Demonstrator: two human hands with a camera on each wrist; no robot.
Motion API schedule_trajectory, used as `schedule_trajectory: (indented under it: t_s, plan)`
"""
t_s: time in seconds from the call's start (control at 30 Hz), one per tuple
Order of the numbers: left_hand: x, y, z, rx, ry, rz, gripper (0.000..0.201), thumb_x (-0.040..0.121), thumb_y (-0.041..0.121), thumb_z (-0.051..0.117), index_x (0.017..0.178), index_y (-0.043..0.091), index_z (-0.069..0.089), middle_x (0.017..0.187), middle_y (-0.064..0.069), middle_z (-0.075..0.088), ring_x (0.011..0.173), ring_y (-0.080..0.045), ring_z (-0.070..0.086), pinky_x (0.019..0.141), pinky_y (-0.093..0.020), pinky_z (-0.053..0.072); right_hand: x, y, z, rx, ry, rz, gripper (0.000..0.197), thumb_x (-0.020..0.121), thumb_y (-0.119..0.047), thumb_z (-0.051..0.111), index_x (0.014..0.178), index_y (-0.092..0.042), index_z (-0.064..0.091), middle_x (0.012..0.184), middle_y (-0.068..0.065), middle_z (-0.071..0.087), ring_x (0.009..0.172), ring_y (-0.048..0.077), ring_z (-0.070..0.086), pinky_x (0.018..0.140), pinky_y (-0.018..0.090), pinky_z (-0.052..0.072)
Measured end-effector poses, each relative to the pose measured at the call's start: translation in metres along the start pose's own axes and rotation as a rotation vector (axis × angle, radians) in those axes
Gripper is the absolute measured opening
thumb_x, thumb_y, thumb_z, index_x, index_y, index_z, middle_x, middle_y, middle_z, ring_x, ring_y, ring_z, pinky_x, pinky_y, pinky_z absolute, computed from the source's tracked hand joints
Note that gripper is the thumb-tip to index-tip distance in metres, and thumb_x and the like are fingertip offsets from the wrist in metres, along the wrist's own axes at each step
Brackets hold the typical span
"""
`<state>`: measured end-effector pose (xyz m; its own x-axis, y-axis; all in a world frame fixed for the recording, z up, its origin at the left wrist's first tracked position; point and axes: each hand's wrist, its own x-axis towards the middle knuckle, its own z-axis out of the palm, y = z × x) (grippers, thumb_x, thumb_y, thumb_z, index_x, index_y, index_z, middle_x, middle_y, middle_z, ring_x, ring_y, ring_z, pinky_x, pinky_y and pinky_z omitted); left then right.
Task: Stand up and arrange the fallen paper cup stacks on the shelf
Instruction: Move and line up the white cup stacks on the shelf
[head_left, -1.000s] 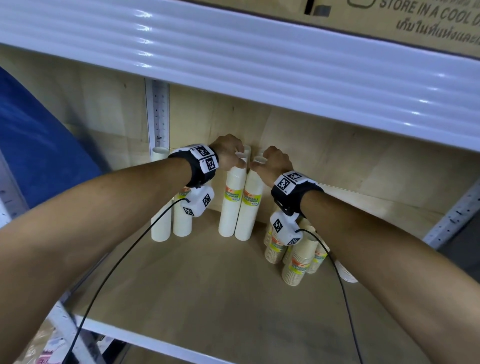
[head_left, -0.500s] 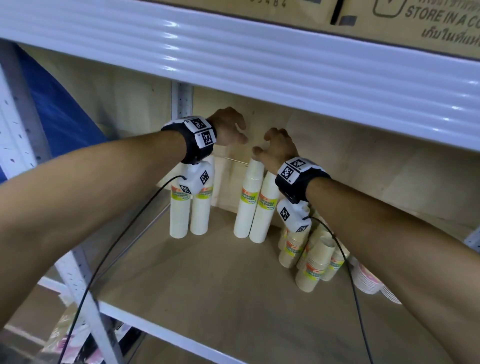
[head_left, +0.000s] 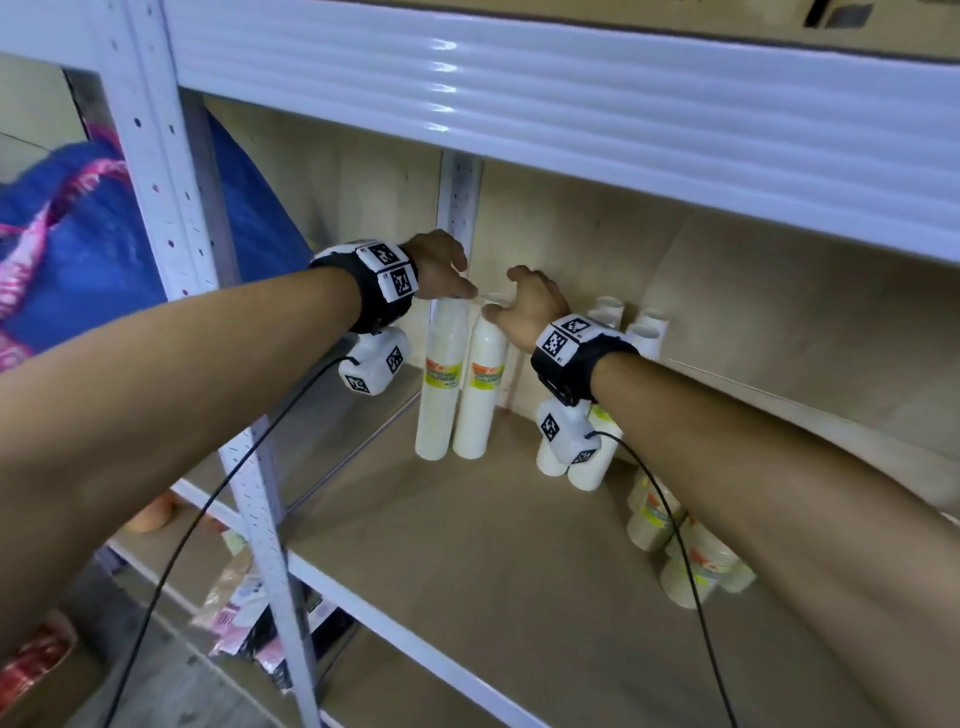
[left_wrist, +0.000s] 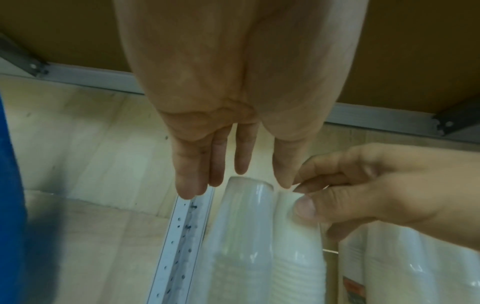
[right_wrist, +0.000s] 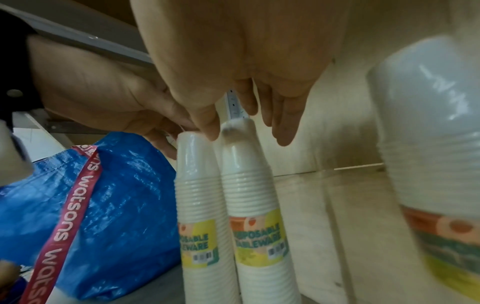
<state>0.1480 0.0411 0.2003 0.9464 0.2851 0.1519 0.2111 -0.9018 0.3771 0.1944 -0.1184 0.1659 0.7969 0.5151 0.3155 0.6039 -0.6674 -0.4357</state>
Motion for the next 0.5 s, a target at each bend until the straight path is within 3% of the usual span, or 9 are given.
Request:
schedule_trajectory:
  t_s: [0.2,0.4,0.5]
  plan:
    - [-0.009,-0.009,0.021,0.029,-0.033,-0.005,0.061,0.088,0.045,0.066,0.14,0.018,0.049,0.148,-0.004,0.04,0.132,-0.024,0.042,0.097,-0.028,0.037,-0.004,-0.002,0.019,0.04,-0.021,0.003,0.057,0.09,-0.028,0.064,0.14,-0.008,0.045,0.136,0.012,0.057,0.121,0.031,0.055,0.095,0.034,0.048]
    - [-0.013,-0.012,0.029,-0.055,-0.021,0.002,0.054,0.084,0.034,0.073,0.132,0.018,0.054,0.14,-0.003,0.047,0.117,-0.023,0.054,0.085,-0.033,0.052,-0.011,0.001,0.018,0.094,-0.043,-0.009,0.046,0.089,-0.024,0.065,0.13,-0.009,0.048,0.129,0.011,0.06,0.111,0.033,0.06,0.082,0.032,0.048]
    - [-0.016,-0.01,0.027,-0.064,-0.029,0.018,0.051,0.082,0.033,0.075,0.128,0.017,0.057,0.137,-0.003,0.049,0.114,-0.023,0.055,0.079,-0.032,0.052,-0.016,0.002,0.013,0.092,-0.036,-0.007,0.044,0.09,-0.025,0.066,0.127,-0.009,0.048,0.13,0.01,0.06,0.11,0.031,0.06,0.076,0.029,0.043]
